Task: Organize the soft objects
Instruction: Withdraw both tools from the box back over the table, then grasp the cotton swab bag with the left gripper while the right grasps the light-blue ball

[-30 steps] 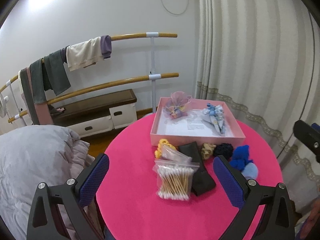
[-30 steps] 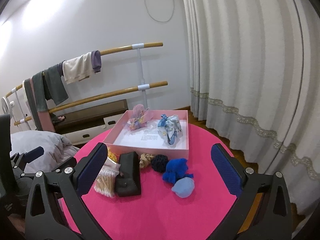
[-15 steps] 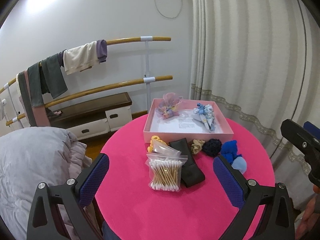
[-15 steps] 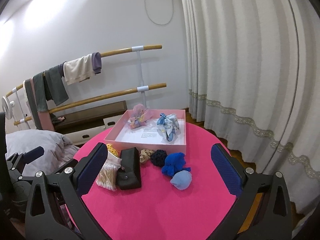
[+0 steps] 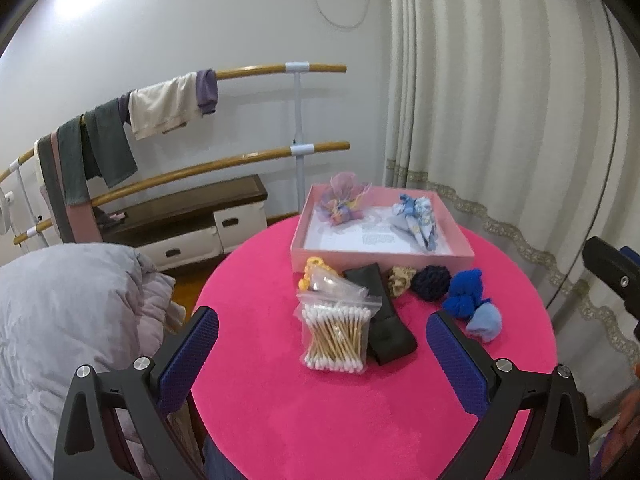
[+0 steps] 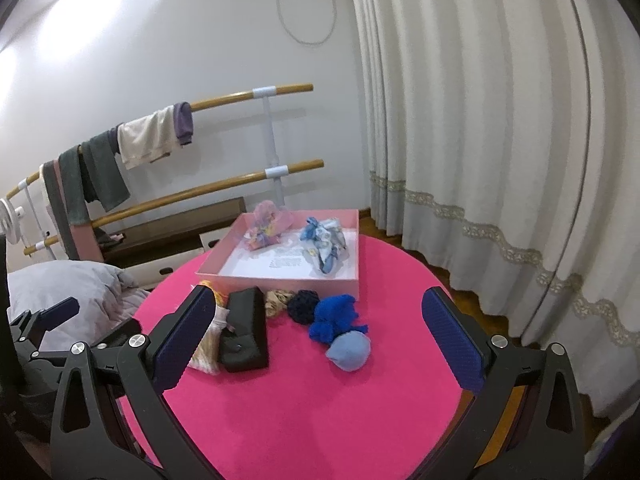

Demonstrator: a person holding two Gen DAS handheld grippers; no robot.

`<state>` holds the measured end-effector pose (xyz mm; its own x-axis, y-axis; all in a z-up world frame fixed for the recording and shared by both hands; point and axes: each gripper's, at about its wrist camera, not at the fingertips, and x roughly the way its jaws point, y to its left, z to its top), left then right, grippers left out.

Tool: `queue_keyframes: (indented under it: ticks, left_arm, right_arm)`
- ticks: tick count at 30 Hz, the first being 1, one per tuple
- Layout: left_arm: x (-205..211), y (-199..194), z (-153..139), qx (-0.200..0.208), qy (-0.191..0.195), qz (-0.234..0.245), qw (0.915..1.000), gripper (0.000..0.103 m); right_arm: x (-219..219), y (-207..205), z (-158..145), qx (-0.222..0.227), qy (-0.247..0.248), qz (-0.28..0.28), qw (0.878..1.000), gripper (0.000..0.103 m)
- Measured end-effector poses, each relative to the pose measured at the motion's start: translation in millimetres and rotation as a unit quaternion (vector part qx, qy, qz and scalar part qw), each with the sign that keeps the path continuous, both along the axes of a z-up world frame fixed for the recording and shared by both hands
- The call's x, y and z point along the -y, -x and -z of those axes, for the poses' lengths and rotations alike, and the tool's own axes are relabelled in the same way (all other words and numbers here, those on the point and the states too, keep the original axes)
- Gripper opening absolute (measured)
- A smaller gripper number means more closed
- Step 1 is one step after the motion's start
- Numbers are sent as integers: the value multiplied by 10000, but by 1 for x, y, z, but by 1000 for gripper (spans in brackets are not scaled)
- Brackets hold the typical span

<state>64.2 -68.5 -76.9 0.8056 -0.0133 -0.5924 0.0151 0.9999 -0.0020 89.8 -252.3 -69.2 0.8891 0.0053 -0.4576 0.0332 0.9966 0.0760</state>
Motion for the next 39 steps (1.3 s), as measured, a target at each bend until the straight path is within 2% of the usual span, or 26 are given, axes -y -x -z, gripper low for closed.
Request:
queue_keyframes:
  ticks: [10,20,25,27,29,30,32,33,34,35,36,39]
  left_arm:
    - [-2,-47,57,-699,-101,-49,9975,103]
    - [0,-114,112,-1003,-121,-132,9948,103]
    - [-2,-142,135,-1113,-54,-178,9936,103]
    - [-5,-150,139,-1093,2,-197,9938,102]
    - [-6,-158,143,-1096,13,-203,9938,99]
    - [-6,-164,145,-1109,17,-170,9937,94]
    - [-7,-166,147,-1139,44,-107,9934,82]
    - [-8,-166,147,-1163,73,-82,9932,71]
    - [-10,-168,148,-1218,119,-50,9925,58]
    - [-11,-170,150,-1284,177,-11,9916,53]
    - [-12,-170,150,-1327,228,21,9909,47]
    - [-15,-169,148,-1326,223,67,9909,42]
  right_arm:
    - [38,-33,64,-921,-158,298,9952,103]
    - [42,-84,121,-1736,-103,255,9844,103]
    - [38,-104,139,-1927,-102,170,9811,103]
    - [38,-111,145,-1980,-125,133,9800,100]
    - [38,-117,150,-2039,-187,98,9788,88]
    - [39,-120,154,-2080,-239,74,9778,83]
    - [40,-124,158,-2161,-280,46,9760,61]
    - [40,-124,159,-2164,-274,26,9759,60]
    - [39,-123,159,-2127,-252,14,9768,51]
    - [39,-122,158,-2116,-313,-32,9769,44]
    - [39,-122,158,-2118,-339,-38,9767,44]
    - [39,-117,156,-2086,-360,-65,9773,44]
